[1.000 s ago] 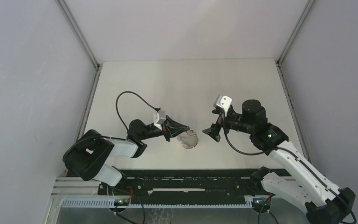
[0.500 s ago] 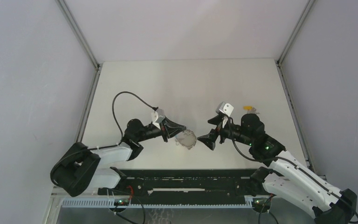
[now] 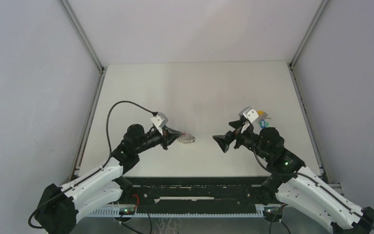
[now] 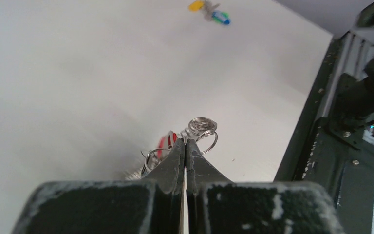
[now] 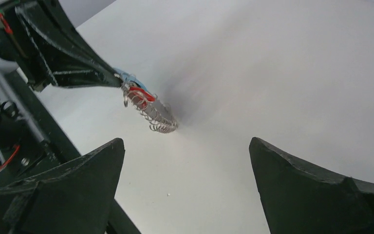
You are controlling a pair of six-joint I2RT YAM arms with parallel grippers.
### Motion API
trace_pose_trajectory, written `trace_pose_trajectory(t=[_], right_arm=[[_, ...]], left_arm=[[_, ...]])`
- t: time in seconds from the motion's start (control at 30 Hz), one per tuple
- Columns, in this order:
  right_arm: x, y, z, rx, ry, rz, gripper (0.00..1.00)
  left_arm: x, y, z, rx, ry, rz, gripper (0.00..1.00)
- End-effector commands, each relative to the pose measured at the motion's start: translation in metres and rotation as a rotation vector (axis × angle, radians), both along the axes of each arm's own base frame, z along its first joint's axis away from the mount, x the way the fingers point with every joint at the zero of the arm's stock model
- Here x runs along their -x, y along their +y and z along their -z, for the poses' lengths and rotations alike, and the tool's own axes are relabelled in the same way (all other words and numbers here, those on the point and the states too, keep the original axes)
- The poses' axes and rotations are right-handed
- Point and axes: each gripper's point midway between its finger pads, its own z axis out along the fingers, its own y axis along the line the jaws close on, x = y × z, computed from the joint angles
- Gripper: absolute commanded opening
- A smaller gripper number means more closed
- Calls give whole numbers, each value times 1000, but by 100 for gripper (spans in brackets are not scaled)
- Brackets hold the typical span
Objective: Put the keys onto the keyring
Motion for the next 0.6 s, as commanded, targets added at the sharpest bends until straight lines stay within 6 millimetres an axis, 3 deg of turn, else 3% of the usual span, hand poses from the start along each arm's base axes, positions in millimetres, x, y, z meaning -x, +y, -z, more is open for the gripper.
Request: trace_pose_trajectory(t=[0.0,0.4,0.57], right_arm=[[-15,-29,-13,-51,-15,197,100],[-6,-89,-24,-65,-72,407,100],[-6,-99,-21,-51,-75,451,100]], left_arm=[[-21,11,22,-144,91,-101,0],[-91,-31,54,-275,218,-110,1],[-115,-50,69,-299,256,-100,4]])
